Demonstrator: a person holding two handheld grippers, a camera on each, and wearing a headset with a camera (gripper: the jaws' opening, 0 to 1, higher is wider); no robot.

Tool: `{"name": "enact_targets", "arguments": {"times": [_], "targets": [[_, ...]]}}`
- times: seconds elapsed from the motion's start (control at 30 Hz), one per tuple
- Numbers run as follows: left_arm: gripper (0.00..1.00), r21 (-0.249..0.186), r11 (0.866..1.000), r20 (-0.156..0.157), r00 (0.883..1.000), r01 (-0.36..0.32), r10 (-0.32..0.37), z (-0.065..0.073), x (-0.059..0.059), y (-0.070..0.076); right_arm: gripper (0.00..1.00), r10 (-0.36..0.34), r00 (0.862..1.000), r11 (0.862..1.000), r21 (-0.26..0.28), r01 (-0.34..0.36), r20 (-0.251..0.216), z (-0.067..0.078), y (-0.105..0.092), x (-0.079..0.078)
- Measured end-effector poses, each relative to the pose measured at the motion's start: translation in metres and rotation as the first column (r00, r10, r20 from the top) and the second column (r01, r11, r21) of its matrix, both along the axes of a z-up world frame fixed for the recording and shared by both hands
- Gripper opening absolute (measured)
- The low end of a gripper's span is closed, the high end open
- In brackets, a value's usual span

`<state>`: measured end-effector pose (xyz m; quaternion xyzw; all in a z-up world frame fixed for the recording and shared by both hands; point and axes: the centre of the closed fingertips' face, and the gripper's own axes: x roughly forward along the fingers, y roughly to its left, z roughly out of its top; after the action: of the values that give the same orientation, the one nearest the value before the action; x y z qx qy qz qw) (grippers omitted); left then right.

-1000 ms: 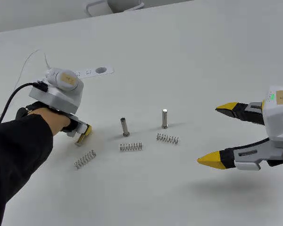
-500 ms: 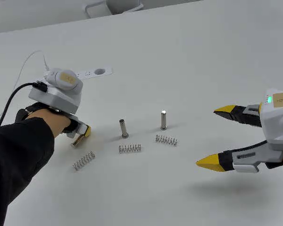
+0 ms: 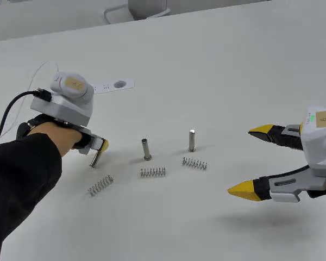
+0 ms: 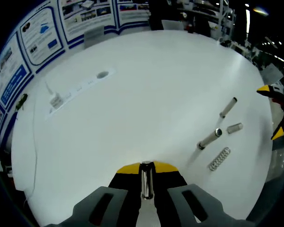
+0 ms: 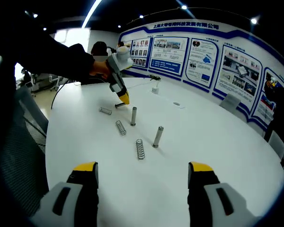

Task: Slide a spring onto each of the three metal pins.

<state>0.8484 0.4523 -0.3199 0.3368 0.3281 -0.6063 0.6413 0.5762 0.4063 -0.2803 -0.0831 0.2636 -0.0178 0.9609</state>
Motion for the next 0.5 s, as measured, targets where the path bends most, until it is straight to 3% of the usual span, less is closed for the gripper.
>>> {"name": "enact_targets", "arguments": {"times": [0.5], "targets": [[0.07,-0.073,0.997,-0.005,1.0,-0.014,0.014,0.018,-0.001,0.016,0.79,0.016,1.0,1.0,-0.003,-0.016,-0.013,-0.001,0.005,0.002]]}}
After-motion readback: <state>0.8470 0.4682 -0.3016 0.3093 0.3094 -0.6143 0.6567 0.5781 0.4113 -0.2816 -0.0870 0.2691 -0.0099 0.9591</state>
